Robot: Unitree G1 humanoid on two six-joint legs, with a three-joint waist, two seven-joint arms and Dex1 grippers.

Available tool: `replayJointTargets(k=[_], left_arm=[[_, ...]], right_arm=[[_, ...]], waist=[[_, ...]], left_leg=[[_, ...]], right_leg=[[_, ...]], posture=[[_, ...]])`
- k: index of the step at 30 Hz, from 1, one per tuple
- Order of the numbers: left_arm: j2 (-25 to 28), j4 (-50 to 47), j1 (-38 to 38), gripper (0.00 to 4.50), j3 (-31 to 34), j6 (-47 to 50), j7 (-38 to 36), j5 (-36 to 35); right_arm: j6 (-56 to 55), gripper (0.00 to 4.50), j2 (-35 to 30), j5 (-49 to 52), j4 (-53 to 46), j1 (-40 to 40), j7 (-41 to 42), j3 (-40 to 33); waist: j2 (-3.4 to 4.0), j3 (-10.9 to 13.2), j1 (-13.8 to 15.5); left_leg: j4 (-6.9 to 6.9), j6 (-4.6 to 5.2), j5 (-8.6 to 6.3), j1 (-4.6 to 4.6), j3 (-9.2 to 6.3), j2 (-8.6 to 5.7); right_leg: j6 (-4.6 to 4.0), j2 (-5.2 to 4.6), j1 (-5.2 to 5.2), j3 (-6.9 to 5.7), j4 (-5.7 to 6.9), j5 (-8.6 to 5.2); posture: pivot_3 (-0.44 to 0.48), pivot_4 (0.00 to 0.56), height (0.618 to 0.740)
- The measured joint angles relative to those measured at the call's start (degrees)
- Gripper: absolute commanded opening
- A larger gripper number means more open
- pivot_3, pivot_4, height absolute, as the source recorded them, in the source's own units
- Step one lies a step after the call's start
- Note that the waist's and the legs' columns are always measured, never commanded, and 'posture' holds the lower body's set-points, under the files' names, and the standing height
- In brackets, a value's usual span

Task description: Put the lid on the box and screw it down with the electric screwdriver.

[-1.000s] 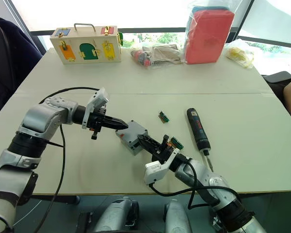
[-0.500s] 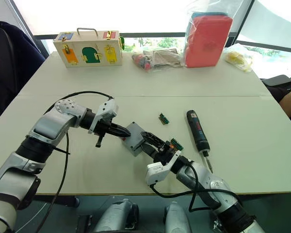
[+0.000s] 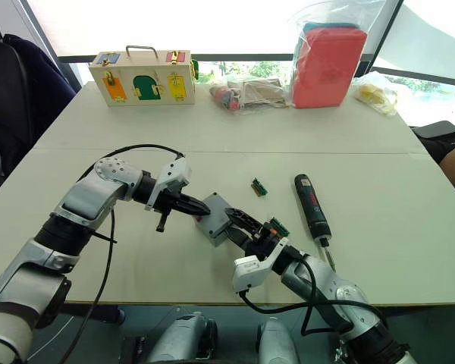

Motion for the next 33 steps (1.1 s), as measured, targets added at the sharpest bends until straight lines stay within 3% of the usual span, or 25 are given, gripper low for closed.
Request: replayJointTargets(k=[13,28,31,33], left_arm=[[-0.35,-4.01,2.13,0.00,-0.62,2.76,2.20,0.61],[-2.02,-2.42,1.39,0.00,2.22,7.72,3.96,-0.86],[-1.76,-2.40,1.67,0.00,3.85,10.65,3.96,-2.99],[-1.69,-2.04,1.66,0.00,5.98,12.78,4.16,-4.98]], right_arm=[[1.46,2.98,-4.19,9.14,-7.34,3.26,13.16,-3.26],[4.05,2.98,-1.88,13.53,-8.04,4.90,14.03,-6.37],[3.96,2.39,-1.93,13.84,-8.04,5.29,14.03,-6.38],[3.89,1.59,-2.12,14.60,-7.96,5.66,14.08,-6.40]], waist=[[0.18,-0.29,-0.18],[0.19,-0.55,-0.29],[0.19,-0.50,-0.29],[0.19,-0.36,-0.28]], left_leg=[[-0.01,0.09,-0.06,0.07,-0.05,0.06],[-0.04,0.10,-0.07,0.02,-0.06,0.07],[-0.04,0.09,-0.07,-0.05,-0.06,0.07],[-0.04,0.09,-0.07,-0.14,-0.06,0.07]], right_leg=[[0.02,0.02,0.03,0.00,0.01,-0.03],[-0.03,-0.01,-0.06,0.00,0.01,-0.06],[-0.03,-0.02,-0.13,0.00,0.01,-0.06],[-0.03,-0.02,-0.18,0.01,0.03,-0.06]], posture=[[0.000,0.150,0.740],[0.000,0.150,0.740],[0.000,0.150,0.740],[0.000,0.150,0.740]])
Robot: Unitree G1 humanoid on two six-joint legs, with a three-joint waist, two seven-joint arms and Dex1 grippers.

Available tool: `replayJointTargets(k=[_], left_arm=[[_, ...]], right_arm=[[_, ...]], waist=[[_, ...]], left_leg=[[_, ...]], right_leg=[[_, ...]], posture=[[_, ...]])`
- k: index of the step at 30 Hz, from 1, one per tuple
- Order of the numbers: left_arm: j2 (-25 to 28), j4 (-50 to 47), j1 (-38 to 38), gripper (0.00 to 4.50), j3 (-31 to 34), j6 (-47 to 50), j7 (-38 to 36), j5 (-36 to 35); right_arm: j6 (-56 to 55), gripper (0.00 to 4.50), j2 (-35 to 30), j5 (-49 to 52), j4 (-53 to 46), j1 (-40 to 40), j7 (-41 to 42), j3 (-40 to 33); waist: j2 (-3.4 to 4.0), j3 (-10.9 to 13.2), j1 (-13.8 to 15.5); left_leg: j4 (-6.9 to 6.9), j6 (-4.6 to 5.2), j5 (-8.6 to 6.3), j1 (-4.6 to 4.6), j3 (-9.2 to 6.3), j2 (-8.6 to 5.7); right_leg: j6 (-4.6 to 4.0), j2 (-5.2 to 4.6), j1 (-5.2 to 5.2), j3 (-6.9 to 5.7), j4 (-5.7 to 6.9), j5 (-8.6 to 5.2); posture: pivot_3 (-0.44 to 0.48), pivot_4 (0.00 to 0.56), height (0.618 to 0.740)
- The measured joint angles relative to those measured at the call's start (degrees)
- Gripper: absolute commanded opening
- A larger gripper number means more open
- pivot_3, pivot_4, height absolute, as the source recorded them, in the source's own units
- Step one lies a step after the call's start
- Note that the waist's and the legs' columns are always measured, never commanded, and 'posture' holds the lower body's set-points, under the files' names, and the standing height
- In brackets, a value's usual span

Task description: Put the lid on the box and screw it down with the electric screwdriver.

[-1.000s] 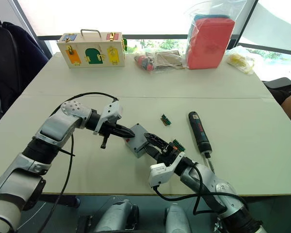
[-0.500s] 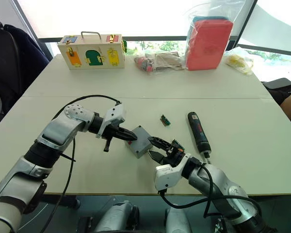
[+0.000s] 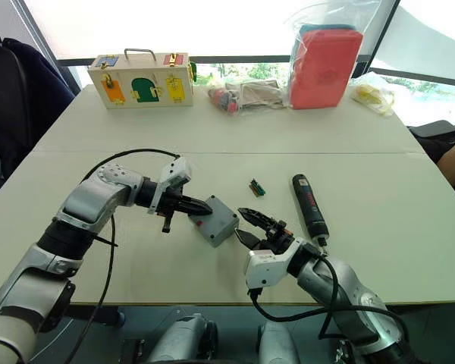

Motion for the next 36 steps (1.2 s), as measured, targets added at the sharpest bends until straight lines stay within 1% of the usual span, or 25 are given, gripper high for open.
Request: replayJointTargets(k=[2,3,4,10,13,16,19,22,26,31,34,36], left_arm=[[-0.15,0.19,-0.37,0.00,2.46,1.43,0.43,-1.99],[-0.44,0.58,-1.22,0.00,3.83,2.21,0.90,-3.15],[-0.66,0.67,-1.72,0.00,4.77,2.29,1.16,-3.87],[-0.95,1.86,-2.33,0.00,5.28,1.92,2.27,-4.32],[-0.48,4.01,-2.93,0.00,5.48,1.28,2.28,-4.38],[1.58,6.59,-4.78,0.00,7.10,0.39,2.13,-4.45],[3.26,7.35,-5.34,0.00,7.56,-0.70,1.89,-4.27],[4.74,7.32,-3.60,0.00,6.71,-0.68,0.29,-4.02],[5.47,6.59,-0.64,0.00,4.92,-0.17,-1.13,-3.92],[5.44,5.42,0.11,0.00,4.35,-0.25,-1.26,-3.72],[5.12,5.22,0.20,0.00,3.78,-0.29,-1.22,-3.66],[4.91,5.23,0.21,0.00,3.21,-0.31,-1.17,-3.63]], right_arm=[[-0.04,0.85,-0.03,0.42,0.08,0.06,0.01,-0.06],[-0.04,0.39,-0.02,0.63,0.26,0.07,0.03,-0.07],[-0.04,0.07,0.02,0.73,0.35,0.05,0.04,-0.07],[0.36,0.07,0.28,2.10,0.38,0.10,0.39,-0.11],[3.39,0.07,1.99,8.04,-0.19,1.52,2.49,-1.07],[10.95,0.07,4.49,18.48,-4.77,4.25,6.89,-2.27],[16.72,0.07,5.12,25.02,-8.41,5.70,10.31,-2.38],[27.84,0.07,7.55,32.59,-12.54,5.52,12.84,-2.35],[40.34,0.07,9.07,39.11,-15.58,3.15,14.26,-2.23],[48.52,0.07,8.38,41.78,-17.46,1.74,15.34,-0.32],[50.42,0.07,8.01,41.81,-17.33,1.30,15.40,0.51],[50.94,0.07,7.95,41.78,-17.20,0.66,15.25,1.19]], waist=[[-0.04,0.17,-0.01],[-0.05,0.26,0.05],[-0.05,0.27,0.04],[-0.08,0.32,-0.03],[-0.11,0.46,0.00],[-0.14,0.61,-0.04],[-0.13,0.61,-0.07],[-0.12,0.62,-0.08],[-0.11,0.63,0.11],[-0.11,0.63,-0.03],[-0.10,0.63,-0.04],[-0.10,0.63,-0.04]], left_leg=[[0.00,0.00,0.00,0.00,0.00,0.00],[0.00,0.00,0.00,-0.01,0.00,0.00],[0.00,0.00,0.00,-0.01,0.00,-0.01],[-0.02,-0.05,0.02,-0.01,0.01,0.00],[-0.03,-0.05,0.03,-0.01,0.01,0.00],[-0.04,-0.06,0.02,-0.05,0.00,0.02],[-0.07,-0.06,0.01,-0.05,0.00,0.03],[-0.08,-0.08,0.00,-0.05,0.00,0.07],[-0.08,-0.17,-0.10,-0.11,-0.01,0.08],[-0.08,-0.22,-0.16,-0.34,-0.01,0.08],[-0.07,-0.27,-0.12,-0.68,0.00,0.08],[-0.05,-0.34,-0.06,-0.86,-0.01,0.08]], right_leg=[[0.00,0.00,0.00,0.00,0.00,0.00],[0.00,0.00,0.00,0.00,0.00,0.00],[0.00,-0.01,0.00,0.00,-0.01,0.00],[0.01,0.00,0.05,0.00,0.00,0.00],[0.00,-0.01,0.11,0.00,0.00,0.00],[0.01,-0.04,0.05,0.01,0.00,0.01],[0.01,-0.05,-0.02,0.01,-0.02,0.02],[0.00,-0.16,-0.18,0.08,-0.03,0.02],[-0.03,-0.28,-0.26,0.08,-0.03,0.03],[-0.05,-0.31,-0.53,0.09,-0.03,0.03],[-0.07,-0.28,-0.89,0.09,0.03,0.07],[-0.06,-0.23,-0.93,0.08,0.06,0.10]], posture=[[0.000,0.150,0.740],[0.000,0.150,0.740],[0.000,0.150,0.740],[0.000,0.150,0.740],[0.000,0.150,0.740],[0.000,0.150,0.740],[0.000,0.150,0.740],[0.000,0.150,0.740],[0.000,0.150,0.740],[0.000,0.150,0.740],[0.000,0.150,0.740],[0.000,0.150,0.740]])
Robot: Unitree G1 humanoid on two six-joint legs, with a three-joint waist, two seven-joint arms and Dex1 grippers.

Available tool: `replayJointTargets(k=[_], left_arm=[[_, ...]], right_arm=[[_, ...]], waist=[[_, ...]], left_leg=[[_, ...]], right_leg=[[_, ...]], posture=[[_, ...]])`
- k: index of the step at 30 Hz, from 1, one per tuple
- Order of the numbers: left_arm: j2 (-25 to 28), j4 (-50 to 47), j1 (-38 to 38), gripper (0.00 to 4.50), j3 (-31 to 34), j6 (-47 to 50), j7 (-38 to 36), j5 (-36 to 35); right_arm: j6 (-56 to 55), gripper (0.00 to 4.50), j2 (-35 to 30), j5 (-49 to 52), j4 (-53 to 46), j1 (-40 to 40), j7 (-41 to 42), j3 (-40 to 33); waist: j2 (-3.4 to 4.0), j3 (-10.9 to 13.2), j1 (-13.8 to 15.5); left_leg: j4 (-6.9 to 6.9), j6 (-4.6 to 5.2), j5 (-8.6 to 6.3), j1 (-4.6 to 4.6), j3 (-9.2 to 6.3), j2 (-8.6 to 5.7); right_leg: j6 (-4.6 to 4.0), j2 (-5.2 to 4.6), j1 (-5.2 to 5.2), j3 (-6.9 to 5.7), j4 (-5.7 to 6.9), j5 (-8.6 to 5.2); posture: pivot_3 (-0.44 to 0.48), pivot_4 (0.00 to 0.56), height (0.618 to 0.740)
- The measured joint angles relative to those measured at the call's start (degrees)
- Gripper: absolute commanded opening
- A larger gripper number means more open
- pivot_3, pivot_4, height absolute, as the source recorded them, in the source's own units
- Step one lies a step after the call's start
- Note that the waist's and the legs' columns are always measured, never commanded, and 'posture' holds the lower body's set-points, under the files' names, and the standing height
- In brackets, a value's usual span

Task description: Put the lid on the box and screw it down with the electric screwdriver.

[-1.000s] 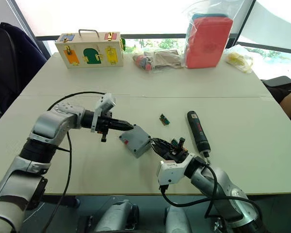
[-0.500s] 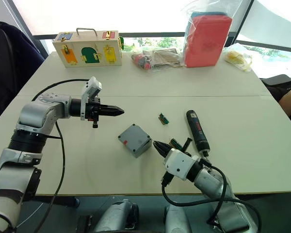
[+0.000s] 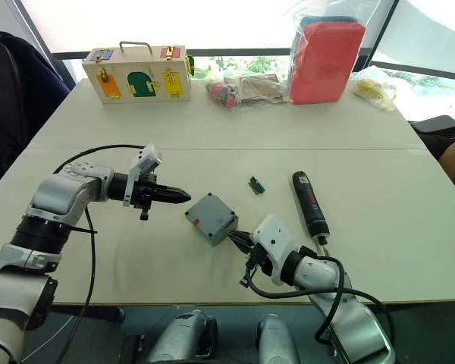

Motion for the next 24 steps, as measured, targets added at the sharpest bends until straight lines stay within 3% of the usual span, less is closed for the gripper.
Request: replayJointTargets(k=[24], left_arm=[[-3.34,1.62,-0.83,0.00,-0.80,-0.39,2.20,2.25]], right_arm=[[0.46,0.07,1.01,-0.01,2.60,-3.03,-2.85,1.74]], waist=[[0.00,0.00,0.00]], left_leg=[[0.08,0.01,0.04,-0.04,0.01,0.00]], right_leg=[[0.19,0.31,0.11,-0.12,0.04,0.11]], posture=[[0.000,0.150,0.740]])
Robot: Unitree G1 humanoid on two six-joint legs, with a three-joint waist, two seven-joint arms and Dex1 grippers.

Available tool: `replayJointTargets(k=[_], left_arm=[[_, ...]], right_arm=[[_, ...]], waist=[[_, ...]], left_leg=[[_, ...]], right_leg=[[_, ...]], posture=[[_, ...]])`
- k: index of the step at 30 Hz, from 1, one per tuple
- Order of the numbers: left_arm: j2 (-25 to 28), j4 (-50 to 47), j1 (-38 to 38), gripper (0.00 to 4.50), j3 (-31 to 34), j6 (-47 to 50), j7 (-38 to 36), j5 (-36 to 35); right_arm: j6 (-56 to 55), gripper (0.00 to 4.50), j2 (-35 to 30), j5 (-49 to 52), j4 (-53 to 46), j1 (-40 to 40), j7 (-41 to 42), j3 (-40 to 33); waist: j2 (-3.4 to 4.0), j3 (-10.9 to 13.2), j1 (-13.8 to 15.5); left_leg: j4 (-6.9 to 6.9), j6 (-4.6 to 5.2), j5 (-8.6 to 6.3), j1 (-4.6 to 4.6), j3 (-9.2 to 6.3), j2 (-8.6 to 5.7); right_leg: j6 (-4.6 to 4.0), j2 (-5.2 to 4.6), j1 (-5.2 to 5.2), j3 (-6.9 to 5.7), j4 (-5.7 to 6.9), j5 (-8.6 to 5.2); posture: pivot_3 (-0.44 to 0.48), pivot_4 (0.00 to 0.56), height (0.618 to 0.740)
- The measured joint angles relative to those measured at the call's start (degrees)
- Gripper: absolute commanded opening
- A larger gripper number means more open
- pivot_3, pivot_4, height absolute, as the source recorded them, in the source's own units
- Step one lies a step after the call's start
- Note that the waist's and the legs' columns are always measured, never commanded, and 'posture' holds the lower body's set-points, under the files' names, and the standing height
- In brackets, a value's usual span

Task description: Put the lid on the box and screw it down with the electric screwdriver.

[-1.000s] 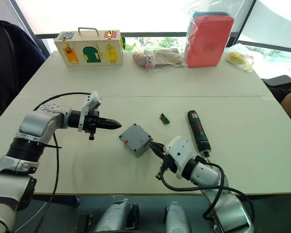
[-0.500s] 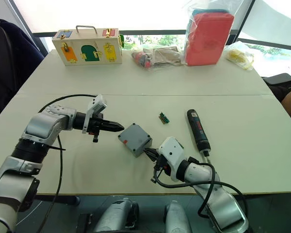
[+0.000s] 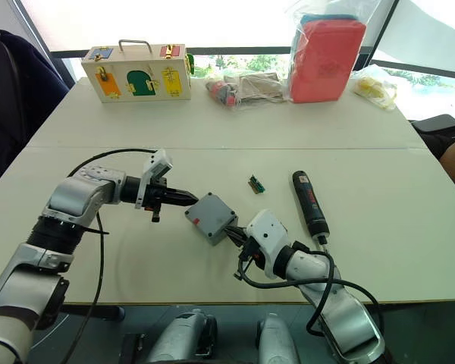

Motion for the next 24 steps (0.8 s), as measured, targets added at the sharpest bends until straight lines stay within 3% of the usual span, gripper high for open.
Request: replayJointTargets(k=[24], left_arm=[[-2.51,2.88,-1.36,0.00,0.01,-2.55,1.20,1.44]], right_arm=[[-1.28,0.07,0.49,-0.30,2.95,-1.10,-0.79,0.59]], waist=[[0.00,0.00,-0.01]], left_leg=[[0.03,-0.02,0.02,0.01,0.00,0.00]], right_leg=[[0.01,0.05,0.02,0.00,0.03,0.00]], posture=[[0.000,0.150,0.740]])
